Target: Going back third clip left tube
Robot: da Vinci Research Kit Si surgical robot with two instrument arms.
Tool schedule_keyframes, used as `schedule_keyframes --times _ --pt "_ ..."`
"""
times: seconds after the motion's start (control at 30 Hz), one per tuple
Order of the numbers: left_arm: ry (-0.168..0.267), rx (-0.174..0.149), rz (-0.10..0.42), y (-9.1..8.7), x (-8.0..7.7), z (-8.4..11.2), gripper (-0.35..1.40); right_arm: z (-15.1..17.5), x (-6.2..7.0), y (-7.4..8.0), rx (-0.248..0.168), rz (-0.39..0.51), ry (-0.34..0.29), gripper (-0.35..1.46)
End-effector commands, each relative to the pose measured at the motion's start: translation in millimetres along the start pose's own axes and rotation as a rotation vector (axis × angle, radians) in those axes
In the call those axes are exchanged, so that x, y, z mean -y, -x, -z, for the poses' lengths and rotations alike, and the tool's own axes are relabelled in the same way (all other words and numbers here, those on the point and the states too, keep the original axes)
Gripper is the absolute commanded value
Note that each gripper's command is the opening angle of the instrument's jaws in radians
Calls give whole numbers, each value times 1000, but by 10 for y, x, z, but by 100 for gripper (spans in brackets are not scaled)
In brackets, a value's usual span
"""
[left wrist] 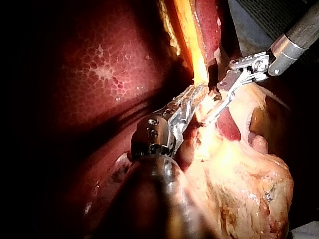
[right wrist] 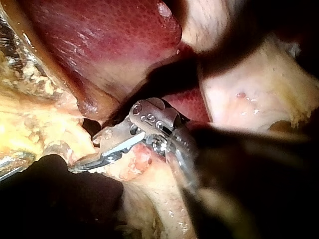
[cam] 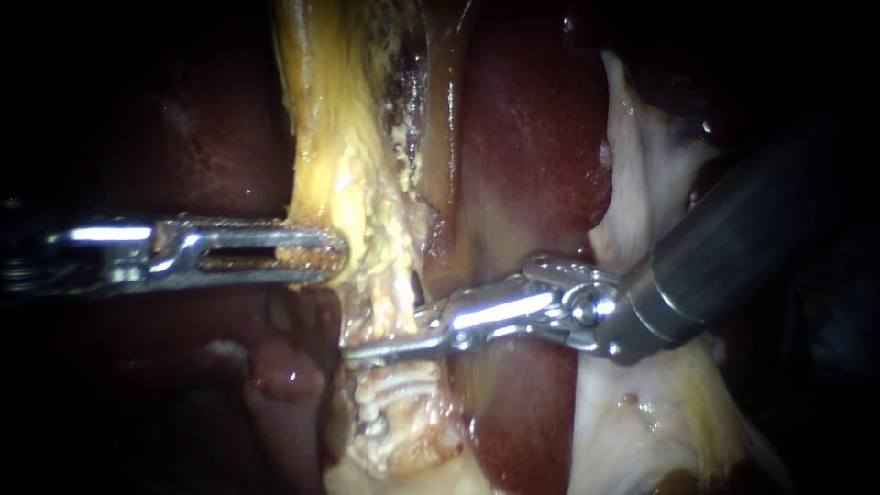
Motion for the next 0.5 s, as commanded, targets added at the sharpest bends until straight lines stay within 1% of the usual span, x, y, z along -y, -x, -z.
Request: schedule_keyframes --times 0.03,0.13,0.3,0.33,0.37,0.4,0.43,0.5 --pt "1 0 0 0 0 1 -35 0 0 0 0 -8 4 -35" --pt "1 0 1 0 0 1 -35 0 0 0 8 -31 21 -35" --pt "1 0 1 0 1 1 -35 1 -3 0 18 -37 36 -35" --pt "1 0 1 0 0 1 -35 2 -4 0 18 -37 37 -25" --pt "1 0 1 0 0 1 -35 2 -6 1 18 -37 37 -5" --pt "1 0 1 0 0 1 -35 3 -8 1 12 -36 45 24" --pt "1 0 1 0 0 1 -35 3 -9 2 4 -17 57 44" --pt "1 0 0 0 0 1 -35 6 -12 2 -19 24 91 55"
